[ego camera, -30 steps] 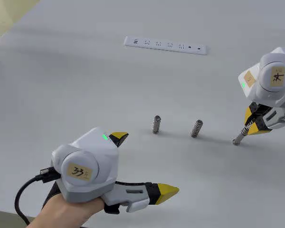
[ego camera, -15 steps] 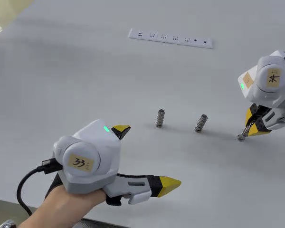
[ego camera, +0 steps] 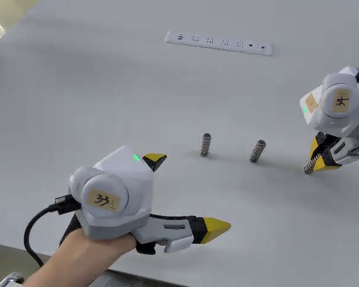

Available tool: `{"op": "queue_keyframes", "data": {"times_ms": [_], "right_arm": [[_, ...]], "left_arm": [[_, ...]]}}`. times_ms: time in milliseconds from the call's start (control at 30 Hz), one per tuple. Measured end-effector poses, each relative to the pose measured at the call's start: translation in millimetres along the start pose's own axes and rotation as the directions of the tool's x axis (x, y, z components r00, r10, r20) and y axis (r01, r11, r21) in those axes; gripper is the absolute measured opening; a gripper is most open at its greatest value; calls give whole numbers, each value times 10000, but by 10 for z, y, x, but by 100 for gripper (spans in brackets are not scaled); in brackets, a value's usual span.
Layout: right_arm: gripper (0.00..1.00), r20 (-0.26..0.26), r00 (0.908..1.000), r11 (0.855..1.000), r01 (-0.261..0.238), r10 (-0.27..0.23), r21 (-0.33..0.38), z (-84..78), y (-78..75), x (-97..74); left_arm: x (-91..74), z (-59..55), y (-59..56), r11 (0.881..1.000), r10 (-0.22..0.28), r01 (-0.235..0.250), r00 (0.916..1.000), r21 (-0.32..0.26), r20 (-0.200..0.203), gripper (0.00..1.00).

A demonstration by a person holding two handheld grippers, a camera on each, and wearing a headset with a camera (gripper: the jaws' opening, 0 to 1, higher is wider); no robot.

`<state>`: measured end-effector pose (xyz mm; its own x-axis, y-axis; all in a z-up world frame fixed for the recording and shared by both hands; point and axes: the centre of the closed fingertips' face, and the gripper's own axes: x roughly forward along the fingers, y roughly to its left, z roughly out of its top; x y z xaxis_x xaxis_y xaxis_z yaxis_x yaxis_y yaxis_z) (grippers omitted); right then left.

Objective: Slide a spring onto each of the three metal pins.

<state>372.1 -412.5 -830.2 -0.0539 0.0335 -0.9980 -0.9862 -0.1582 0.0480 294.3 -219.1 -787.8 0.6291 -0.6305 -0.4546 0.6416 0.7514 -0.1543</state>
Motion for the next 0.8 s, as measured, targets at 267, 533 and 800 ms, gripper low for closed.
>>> {"op": "queue_keyframes", "data": {"times_ms": [267,533,800], "right_arm": [[8,-57,10000,10000,6,-6,-32,-9,11,2],[8,-169,9999,9999,19,-21,-140,-31,13,18],[32,123,9999,9999,25,-26,122,-7,14,35]], "left_arm": [[10,-15,-12,10000,-41,41,10000,12,-89,94],[22,-13,-34,9999,-118,119,9999,57,-117,94],[22,-11,-40,9999,-134,135,9998,52,-124,94]]}}
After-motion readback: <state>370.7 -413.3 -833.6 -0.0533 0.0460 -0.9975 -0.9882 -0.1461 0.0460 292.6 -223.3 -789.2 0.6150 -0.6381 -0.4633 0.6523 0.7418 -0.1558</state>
